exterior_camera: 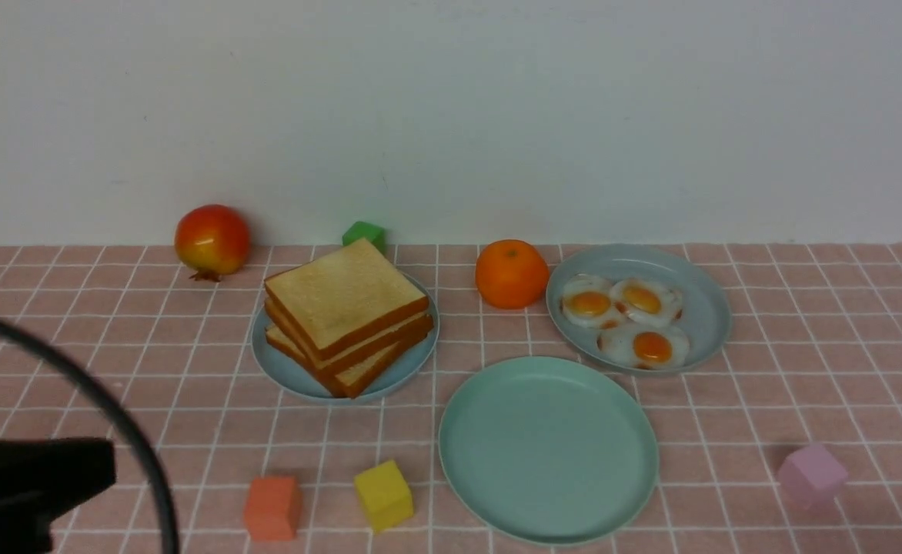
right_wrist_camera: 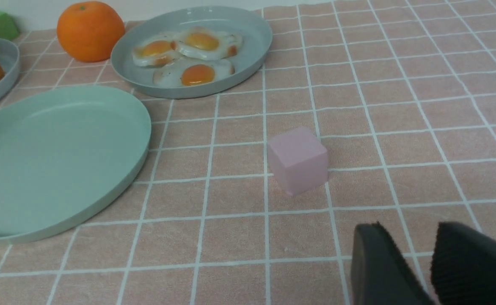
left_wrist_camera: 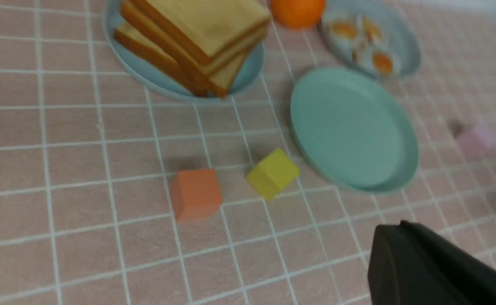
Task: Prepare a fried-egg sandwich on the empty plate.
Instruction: Use the left arm to grab a slice of bread
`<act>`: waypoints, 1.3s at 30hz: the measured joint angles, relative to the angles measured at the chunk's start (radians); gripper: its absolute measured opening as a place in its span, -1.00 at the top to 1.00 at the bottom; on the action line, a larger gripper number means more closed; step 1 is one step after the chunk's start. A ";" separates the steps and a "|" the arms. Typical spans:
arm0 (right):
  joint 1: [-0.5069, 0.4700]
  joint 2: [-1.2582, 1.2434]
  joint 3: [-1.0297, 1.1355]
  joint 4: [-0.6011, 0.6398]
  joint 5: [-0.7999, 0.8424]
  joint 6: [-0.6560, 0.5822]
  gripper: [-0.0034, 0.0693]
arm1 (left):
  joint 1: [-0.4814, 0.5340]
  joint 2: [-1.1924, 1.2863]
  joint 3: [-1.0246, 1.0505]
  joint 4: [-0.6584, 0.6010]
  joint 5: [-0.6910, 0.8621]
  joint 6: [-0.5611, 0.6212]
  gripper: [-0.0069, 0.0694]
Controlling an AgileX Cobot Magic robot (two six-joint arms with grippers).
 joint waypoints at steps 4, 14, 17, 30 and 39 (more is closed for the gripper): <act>0.000 0.000 0.000 0.000 0.000 0.000 0.25 | -0.090 0.158 -0.093 0.031 -0.078 0.030 0.79; 0.000 0.000 0.000 0.000 0.000 0.000 0.25 | -0.236 0.524 -0.265 0.035 -0.041 0.110 0.79; 0.000 0.000 0.000 0.000 0.000 0.000 0.25 | -0.266 0.553 -0.265 0.035 -0.056 0.127 0.79; 0.000 0.000 0.005 0.421 -0.269 0.238 0.25 | -0.277 0.663 -0.375 0.061 -0.014 0.195 0.79; 0.111 0.124 -0.368 0.495 0.143 0.152 0.34 | -0.278 0.874 -0.594 0.232 0.118 0.128 0.79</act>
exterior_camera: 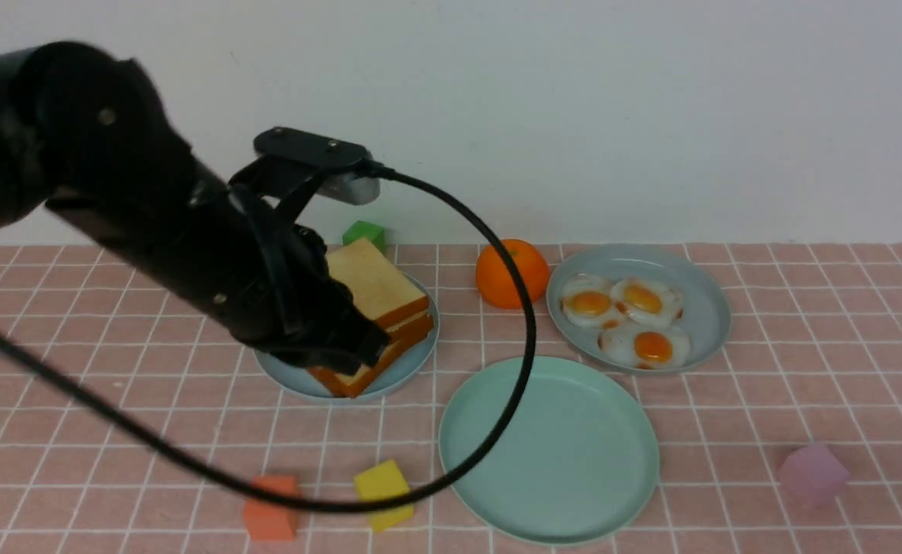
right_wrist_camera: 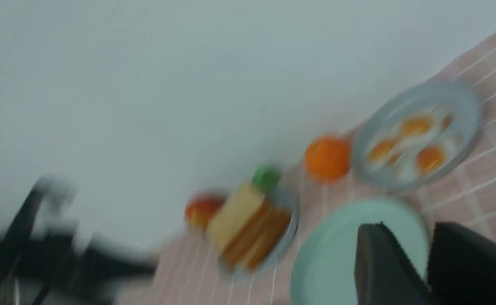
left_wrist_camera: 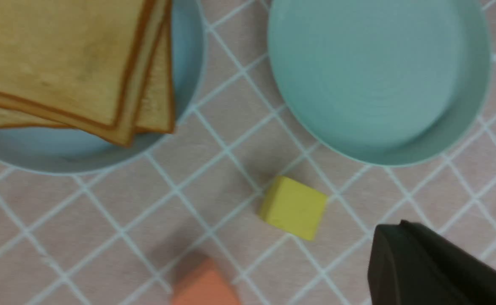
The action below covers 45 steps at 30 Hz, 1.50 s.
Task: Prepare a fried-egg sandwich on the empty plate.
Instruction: Use the left arm to grab a slice of bread
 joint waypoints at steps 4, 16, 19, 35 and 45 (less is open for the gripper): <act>0.038 0.218 -0.321 -0.109 0.356 -0.093 0.46 | 0.000 0.088 -0.067 0.085 -0.007 -0.023 0.79; 0.082 0.457 -0.625 -0.198 0.633 -0.258 0.61 | 0.077 0.322 -0.187 0.201 -0.102 -0.025 0.28; 0.084 0.457 -0.627 -0.198 0.605 -0.269 0.61 | 0.078 0.354 -0.189 0.213 -0.143 0.010 0.03; 0.084 0.457 -0.628 -0.199 0.564 -0.282 0.60 | 0.078 0.433 -0.196 0.215 -0.258 0.131 -0.07; 0.084 0.457 -0.628 -0.199 0.564 -0.299 0.59 | 0.077 0.452 -0.201 0.213 -0.264 0.131 0.50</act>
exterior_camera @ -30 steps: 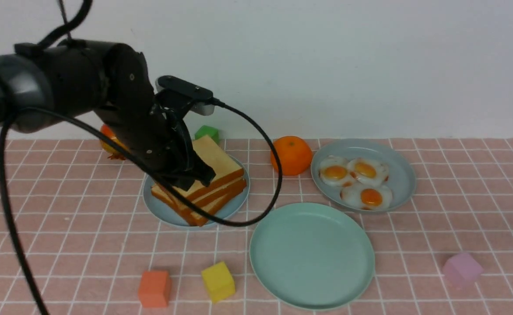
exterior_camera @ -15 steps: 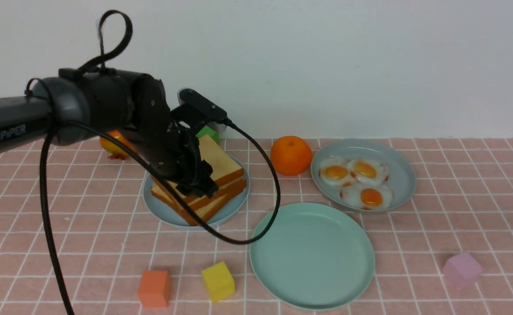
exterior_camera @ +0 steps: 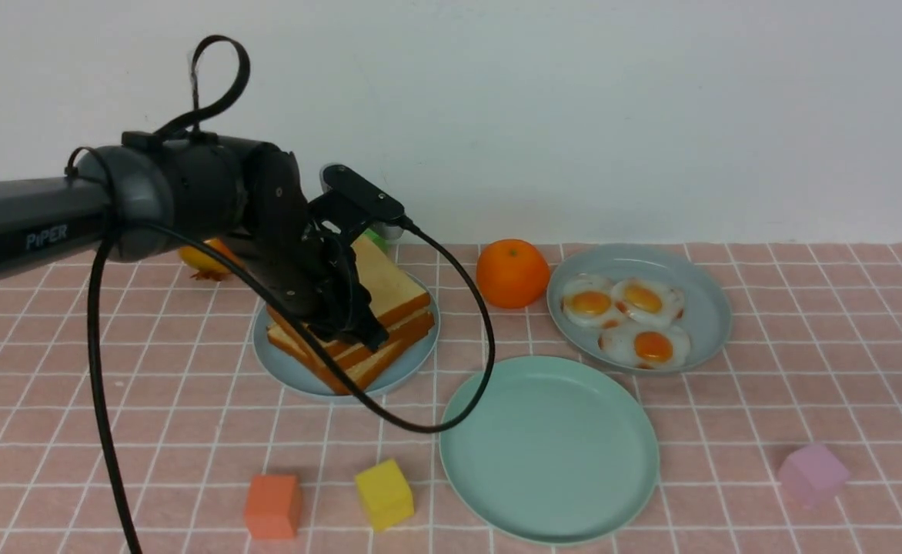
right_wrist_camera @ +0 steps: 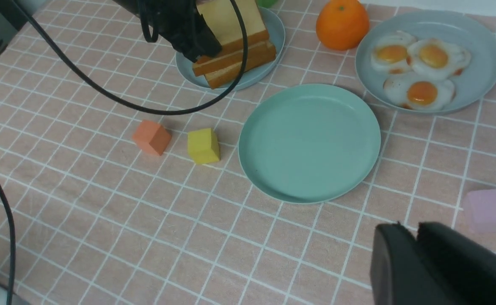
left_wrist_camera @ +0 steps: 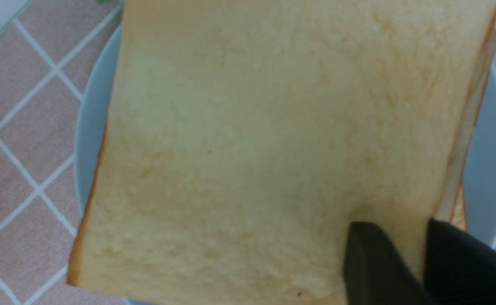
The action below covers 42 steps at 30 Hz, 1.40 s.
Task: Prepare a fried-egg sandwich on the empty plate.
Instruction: Use the left arm to grab a slice of bread, then use the left arm to put a slice of bread into the empty plate in the middle
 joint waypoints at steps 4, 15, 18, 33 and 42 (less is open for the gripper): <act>0.000 0.000 0.000 0.000 0.000 -0.004 0.59 | -0.001 -0.002 -0.003 -0.007 0.008 0.000 0.78; 0.000 0.000 0.000 -0.004 0.000 -0.005 0.58 | 0.000 -0.156 0.001 -0.043 0.064 -0.001 0.78; 0.000 0.000 0.000 -0.020 0.000 -0.005 0.57 | -0.002 -0.193 0.001 -0.049 0.073 -0.001 0.78; 0.000 -0.019 0.000 -0.080 0.042 -0.005 0.56 | -0.435 -0.102 0.002 -0.024 0.102 -0.002 0.78; 0.000 -0.062 0.000 -0.099 0.069 -0.005 0.56 | -0.452 -0.012 0.004 0.028 0.065 -0.004 0.78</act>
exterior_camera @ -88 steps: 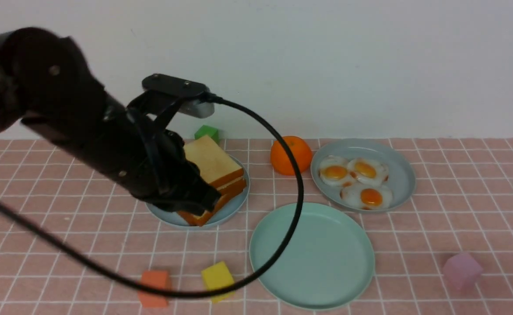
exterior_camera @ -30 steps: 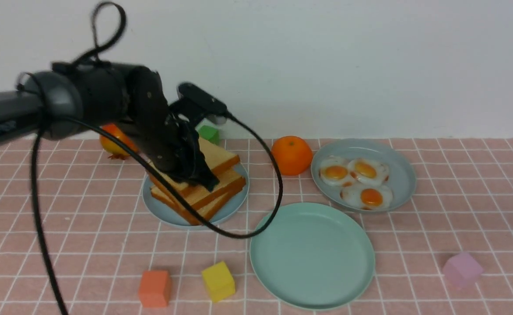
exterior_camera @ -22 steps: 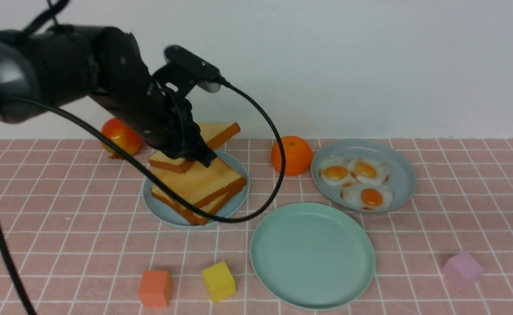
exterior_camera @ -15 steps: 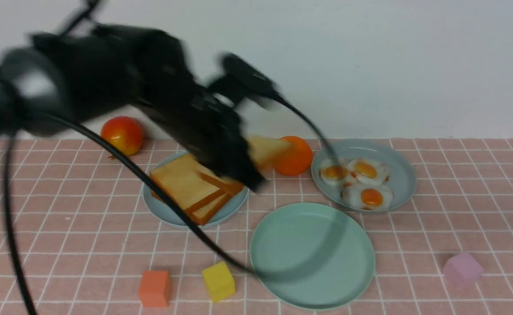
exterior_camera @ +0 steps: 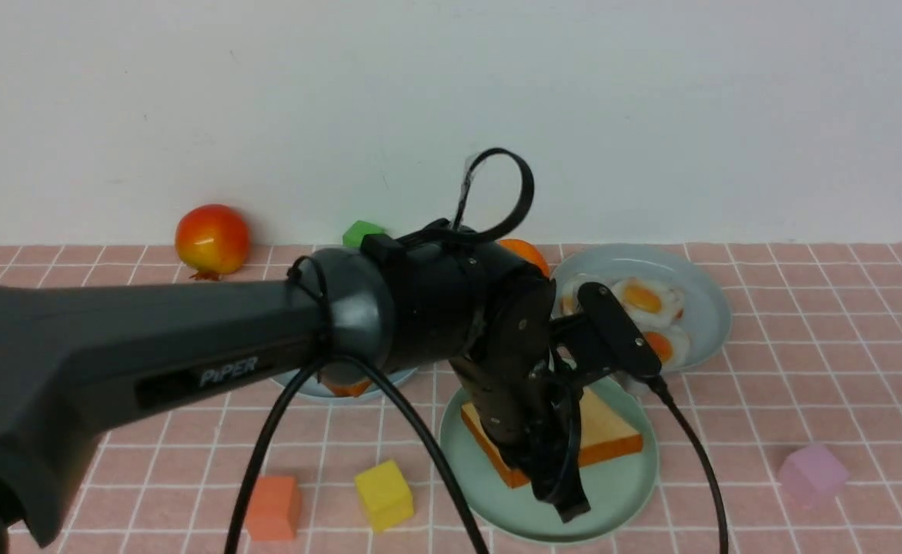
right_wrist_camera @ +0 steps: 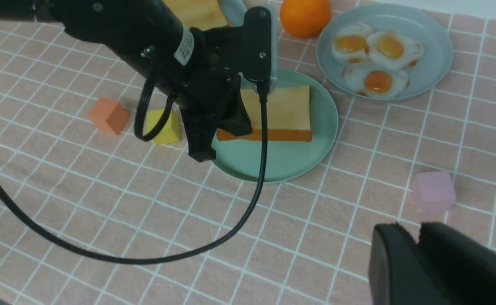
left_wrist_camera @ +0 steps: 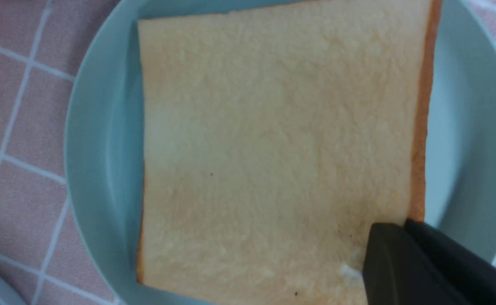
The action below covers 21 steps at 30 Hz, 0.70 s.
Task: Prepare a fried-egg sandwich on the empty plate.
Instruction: Use the left arm to put a slice of bread into the empty plate in the middle
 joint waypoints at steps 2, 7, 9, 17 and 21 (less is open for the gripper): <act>0.000 0.000 0.000 -0.002 0.010 0.000 0.56 | 0.000 -0.001 0.000 0.002 -0.012 0.000 0.78; 0.000 0.000 0.000 -0.003 0.012 0.000 0.55 | 0.000 0.000 0.000 -0.004 -0.022 0.000 0.78; 0.000 0.000 0.000 -0.003 0.012 0.000 0.55 | 0.000 0.001 0.000 -0.009 -0.017 0.000 0.78; 0.000 0.000 0.000 -0.006 0.012 0.000 0.53 | 0.000 0.001 0.000 -0.013 0.012 0.000 0.66; 0.000 0.000 0.000 -0.006 0.013 0.000 0.52 | 0.000 0.001 0.000 -0.013 0.016 0.000 0.41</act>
